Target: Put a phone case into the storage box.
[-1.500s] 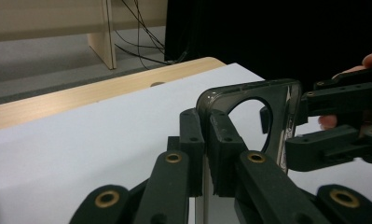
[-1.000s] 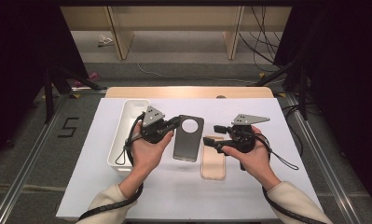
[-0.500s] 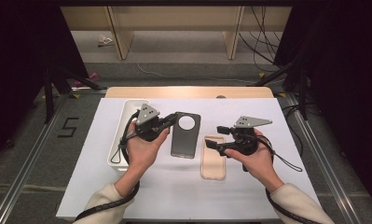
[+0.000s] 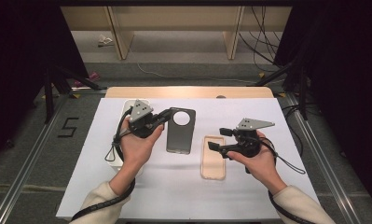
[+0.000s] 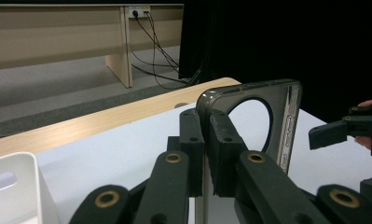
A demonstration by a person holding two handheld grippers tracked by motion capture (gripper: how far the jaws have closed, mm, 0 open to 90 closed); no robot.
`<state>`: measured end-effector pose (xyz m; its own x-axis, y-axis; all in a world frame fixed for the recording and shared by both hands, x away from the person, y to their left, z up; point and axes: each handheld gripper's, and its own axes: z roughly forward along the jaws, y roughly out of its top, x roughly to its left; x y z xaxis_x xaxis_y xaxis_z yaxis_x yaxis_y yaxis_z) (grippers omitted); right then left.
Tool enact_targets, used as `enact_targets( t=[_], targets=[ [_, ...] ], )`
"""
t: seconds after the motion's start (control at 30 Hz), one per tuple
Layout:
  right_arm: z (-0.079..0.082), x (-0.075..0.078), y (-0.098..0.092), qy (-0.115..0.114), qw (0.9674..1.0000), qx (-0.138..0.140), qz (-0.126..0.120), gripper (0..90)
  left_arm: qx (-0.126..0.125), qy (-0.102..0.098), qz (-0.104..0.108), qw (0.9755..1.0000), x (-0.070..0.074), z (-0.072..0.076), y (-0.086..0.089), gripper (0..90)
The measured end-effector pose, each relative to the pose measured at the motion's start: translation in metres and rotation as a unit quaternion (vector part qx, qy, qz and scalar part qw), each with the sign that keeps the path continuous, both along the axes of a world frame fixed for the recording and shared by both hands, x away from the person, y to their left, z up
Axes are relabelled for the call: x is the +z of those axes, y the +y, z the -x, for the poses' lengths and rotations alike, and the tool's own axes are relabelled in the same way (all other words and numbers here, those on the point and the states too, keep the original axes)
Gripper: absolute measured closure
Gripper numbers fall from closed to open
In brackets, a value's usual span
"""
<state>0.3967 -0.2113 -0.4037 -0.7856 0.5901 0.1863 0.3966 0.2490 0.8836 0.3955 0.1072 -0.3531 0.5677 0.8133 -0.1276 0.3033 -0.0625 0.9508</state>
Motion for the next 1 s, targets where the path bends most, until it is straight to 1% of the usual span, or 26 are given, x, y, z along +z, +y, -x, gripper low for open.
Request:
enact_targets(
  t=[0.17,0.53,0.77,1.0],
  targets=[
    [0.002,-0.001,-0.002,0.002,1.0,0.001,0.003,21.7,0.004,-0.003,0.001,1.0,0.002,-0.001,0.004,84.4],
    [0.005,-0.003,-0.008,0.005,1.0,-0.001,0.0,19.5,0.013,-0.007,0.007,0.9999,0.006,-0.002,0.012,84.4],
    [0.008,-0.005,-0.014,0.006,1.0,-0.004,0.001,18.7,0.017,-0.011,0.004,0.9998,0.008,-0.003,0.016,84.5],
    [0.01,-0.006,-0.019,0.006,0.9999,-0.008,0.001,18.4,0.022,-0.015,0.008,0.9996,0.011,-0.003,0.02,84.4]
  ],
)
